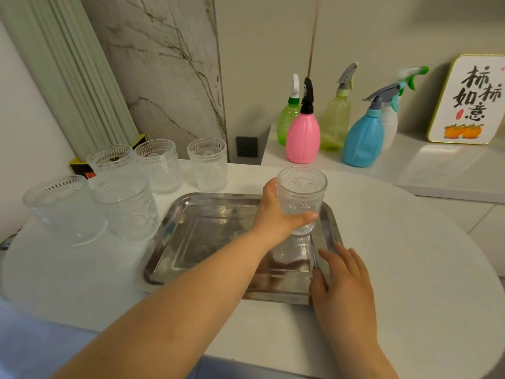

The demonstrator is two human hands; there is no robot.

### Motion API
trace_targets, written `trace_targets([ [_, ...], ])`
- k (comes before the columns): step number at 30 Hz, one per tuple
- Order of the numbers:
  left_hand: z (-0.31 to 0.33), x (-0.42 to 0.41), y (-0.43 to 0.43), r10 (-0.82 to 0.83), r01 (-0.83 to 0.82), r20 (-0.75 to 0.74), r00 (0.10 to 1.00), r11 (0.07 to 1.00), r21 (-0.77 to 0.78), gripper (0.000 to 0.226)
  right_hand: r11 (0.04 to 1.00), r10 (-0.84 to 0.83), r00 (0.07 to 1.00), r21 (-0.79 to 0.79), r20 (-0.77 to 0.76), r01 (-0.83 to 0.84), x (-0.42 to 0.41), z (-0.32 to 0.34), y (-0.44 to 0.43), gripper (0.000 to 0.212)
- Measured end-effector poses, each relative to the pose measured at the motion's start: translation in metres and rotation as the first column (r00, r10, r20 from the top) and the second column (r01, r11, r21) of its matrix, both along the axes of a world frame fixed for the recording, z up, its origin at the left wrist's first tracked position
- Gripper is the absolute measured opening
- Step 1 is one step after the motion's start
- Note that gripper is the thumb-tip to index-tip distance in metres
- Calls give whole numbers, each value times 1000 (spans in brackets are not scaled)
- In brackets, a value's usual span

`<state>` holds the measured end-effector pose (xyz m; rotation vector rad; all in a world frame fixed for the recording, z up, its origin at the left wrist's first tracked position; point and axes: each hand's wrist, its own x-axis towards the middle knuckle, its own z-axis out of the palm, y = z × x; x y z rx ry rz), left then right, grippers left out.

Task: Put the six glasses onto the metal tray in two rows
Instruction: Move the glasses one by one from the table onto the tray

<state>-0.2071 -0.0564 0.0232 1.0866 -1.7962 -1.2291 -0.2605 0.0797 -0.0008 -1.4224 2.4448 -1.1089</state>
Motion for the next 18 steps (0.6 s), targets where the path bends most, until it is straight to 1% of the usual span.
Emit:
trace_targets([
  [2, 4, 21, 2, -13, 14, 76, 997, 1000, -21, 91, 1000, 20, 999, -12, -34, -21, 9, 3, -3, 34],
  [3, 6, 35, 4, -9, 14, 110, 994, 999, -49, 85, 999, 38, 998, -32, -52, -40, 14, 5, -5, 34],
  [4, 9, 51, 7, 0, 11, 129, 992, 996, -83, 75, 997, 62, 996, -49, -71, -65, 21, 6, -6, 33],
  [6, 15, 85, 14, 48, -30, 125, 991, 990, -140, 47, 988, 135, 983, -55, -125, -143, 33, 9, -8, 31],
  [8, 21, 120, 18, 153, -135, 78, 985, 972, -194, 27, 973, 217, 950, -32, -225, -230, 44, 10, -9, 32],
  [10, 25, 152, 19, 290, -272, 35, 956, 928, -253, 19, 960, 263, 914, -9, -308, -279, 51, 11, -9, 31],
  [11, 26, 168, 18, 359, -339, 25, 933, 901, -270, 14, 956, 276, 902, 0, -331, -293, 54, 12, -8, 27],
  [13, 25, 195, 16, 483, -464, -5, 876, 838, -288, 9, 951, 296, 878, 36, -377, -306, 58, 14, -4, 14],
  [15, 22, 214, 14, 571, -554, -38, 820, 777, -299, 10, 943, 331, 846, 114, -418, -313, 59, 16, -1, 17],
  [18, 17, 227, 12, 648, -646, -87, 757, 722, -248, 23, 929, 371, 816, 195, -443, -316, 61, 16, 3, 21],
])
